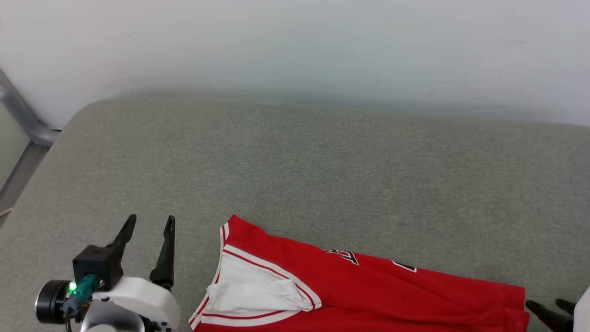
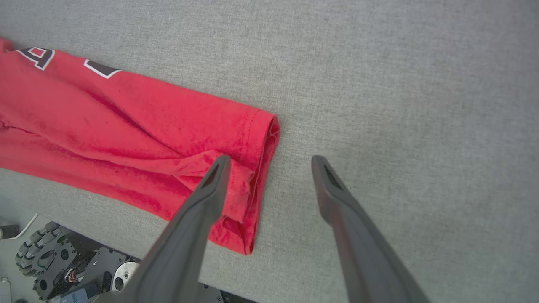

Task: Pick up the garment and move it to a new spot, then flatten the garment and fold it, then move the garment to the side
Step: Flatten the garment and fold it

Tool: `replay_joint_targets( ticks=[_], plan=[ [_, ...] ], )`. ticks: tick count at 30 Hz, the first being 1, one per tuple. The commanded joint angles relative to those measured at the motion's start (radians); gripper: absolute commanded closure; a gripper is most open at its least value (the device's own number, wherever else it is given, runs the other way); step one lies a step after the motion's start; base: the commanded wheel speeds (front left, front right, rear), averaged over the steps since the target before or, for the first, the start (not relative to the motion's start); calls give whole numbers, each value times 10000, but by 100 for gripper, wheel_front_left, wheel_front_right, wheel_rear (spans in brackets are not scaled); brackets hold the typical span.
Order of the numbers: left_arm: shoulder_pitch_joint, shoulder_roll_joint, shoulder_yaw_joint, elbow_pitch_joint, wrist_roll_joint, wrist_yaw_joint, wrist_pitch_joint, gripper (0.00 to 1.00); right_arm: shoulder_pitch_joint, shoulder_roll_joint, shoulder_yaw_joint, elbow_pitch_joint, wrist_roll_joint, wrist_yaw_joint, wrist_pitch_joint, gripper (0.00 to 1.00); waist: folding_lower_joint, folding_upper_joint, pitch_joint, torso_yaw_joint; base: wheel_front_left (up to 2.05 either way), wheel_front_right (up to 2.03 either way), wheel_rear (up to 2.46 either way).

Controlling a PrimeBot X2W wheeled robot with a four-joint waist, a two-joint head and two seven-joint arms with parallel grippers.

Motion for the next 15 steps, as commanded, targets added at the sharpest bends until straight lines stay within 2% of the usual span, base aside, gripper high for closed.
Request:
replay_joint_targets(
  ticks=[1,5,9,11,15],
  plan=[
    [427,-268,447,-113,466,59,-44,0,-136,136,-24,149,74,-8,142,0,0,0,86,105,0,0,0],
    [1148,-1034,1606,-361,1626,64,-45,0,-283,353,78,542,85,-8,385,0,0,0,258,288,0,0,0],
    [1575,-1641,2268,-478,2498,-105,-45,0,-421,521,179,803,96,-8,398,0,0,0,417,441,0,0,0],
    [1887,-2216,2872,-546,3347,-297,-46,0,-482,656,377,1087,81,-8,403,0,0,0,561,574,0,0,0],
    [2294,-2954,3564,-702,4488,-724,-37,0,-518,789,776,1511,64,-8,395,0,0,0,701,704,0,0,0]
  ],
)
